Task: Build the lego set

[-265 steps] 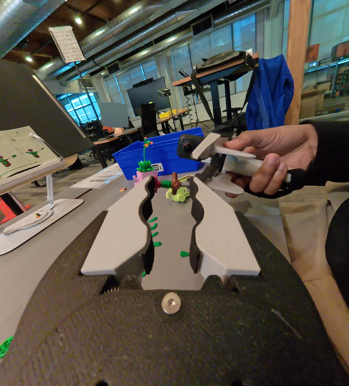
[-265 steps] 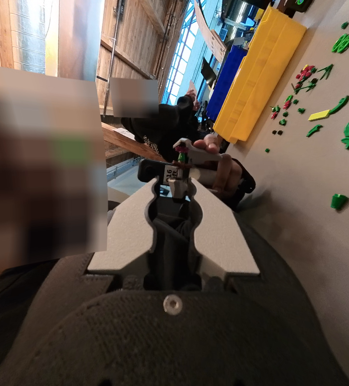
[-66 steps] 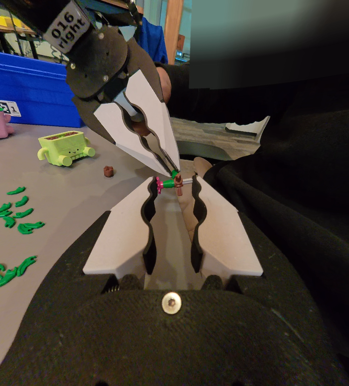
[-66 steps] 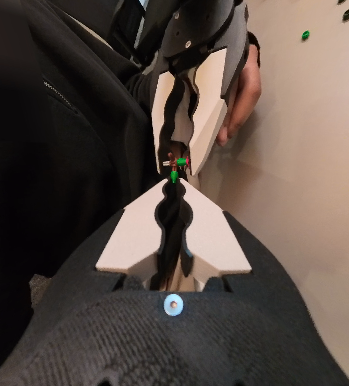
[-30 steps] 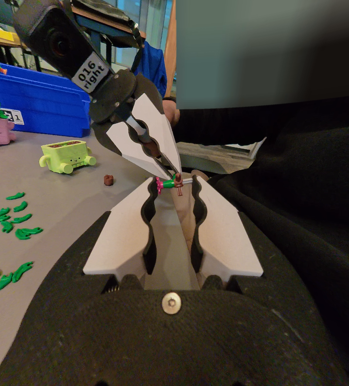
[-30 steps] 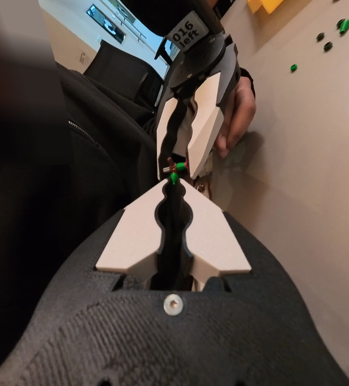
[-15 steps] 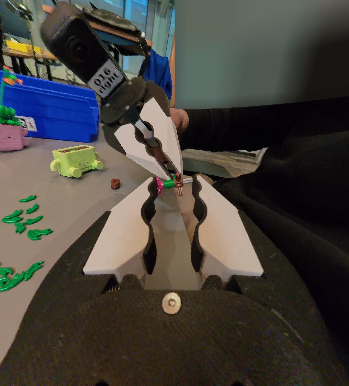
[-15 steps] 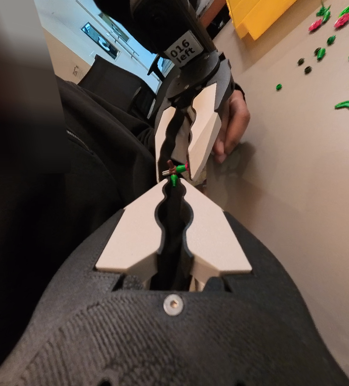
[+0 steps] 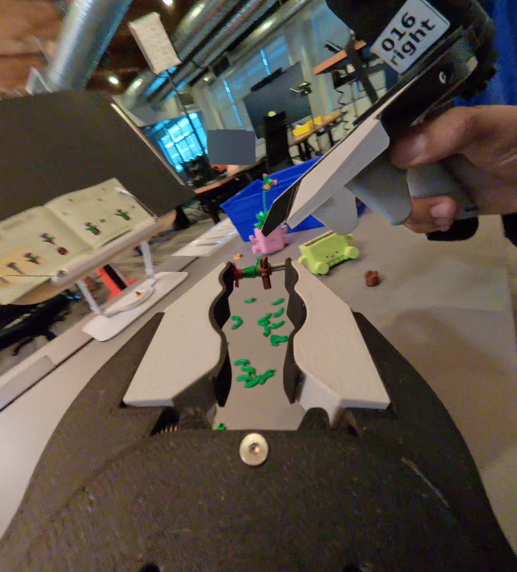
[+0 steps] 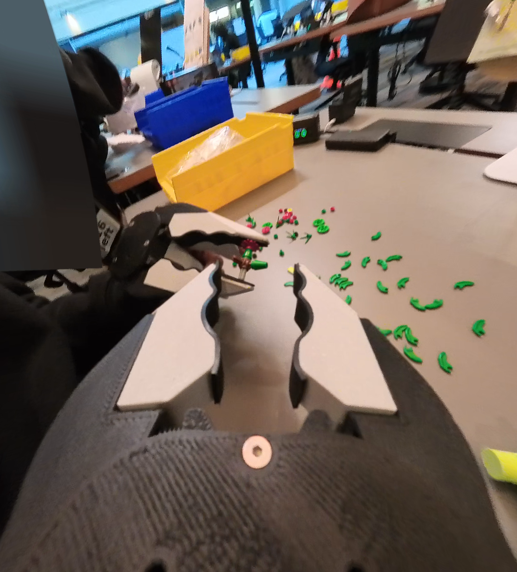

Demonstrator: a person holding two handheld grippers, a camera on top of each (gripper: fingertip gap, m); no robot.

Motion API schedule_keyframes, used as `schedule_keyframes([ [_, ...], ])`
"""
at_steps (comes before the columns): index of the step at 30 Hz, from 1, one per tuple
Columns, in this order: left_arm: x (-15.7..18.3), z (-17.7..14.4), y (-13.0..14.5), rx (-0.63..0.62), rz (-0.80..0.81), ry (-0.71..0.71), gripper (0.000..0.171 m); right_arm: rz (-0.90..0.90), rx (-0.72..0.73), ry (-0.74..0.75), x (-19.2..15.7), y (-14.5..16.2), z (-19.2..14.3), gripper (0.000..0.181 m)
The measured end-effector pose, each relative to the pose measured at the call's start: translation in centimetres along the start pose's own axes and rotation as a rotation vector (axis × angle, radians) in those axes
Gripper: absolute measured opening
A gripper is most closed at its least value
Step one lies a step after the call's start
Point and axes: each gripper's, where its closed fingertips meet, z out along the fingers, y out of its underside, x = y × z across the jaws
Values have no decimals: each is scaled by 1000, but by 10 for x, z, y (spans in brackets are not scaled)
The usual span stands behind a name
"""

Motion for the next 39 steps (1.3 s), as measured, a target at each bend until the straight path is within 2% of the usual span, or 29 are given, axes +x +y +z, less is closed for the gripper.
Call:
schedule_keyframes([
  [2,-7,0,-5,0,59,-81,31,-2,23,10,2,-4,3,44],
  [6,-6,2,-4,-30,169,-132,31,-85,-59,39,1,3,6,46],
  [10,-3,2,-12,9,159,-131,31,-175,-75,73,-2,0,7,43],
  [16,3,4,-13,2,214,-131,31,-229,-118,92,-6,5,10,41],
  [21,8,7,-14,-19,332,-161,30,-332,-197,170,-4,11,14,29],
  [27,7,7,-15,-13,327,-172,31,-402,-220,228,-5,9,13,24],
  [39,8,8,-17,-7,311,-172,30,-423,-227,252,-5,9,11,23],
])
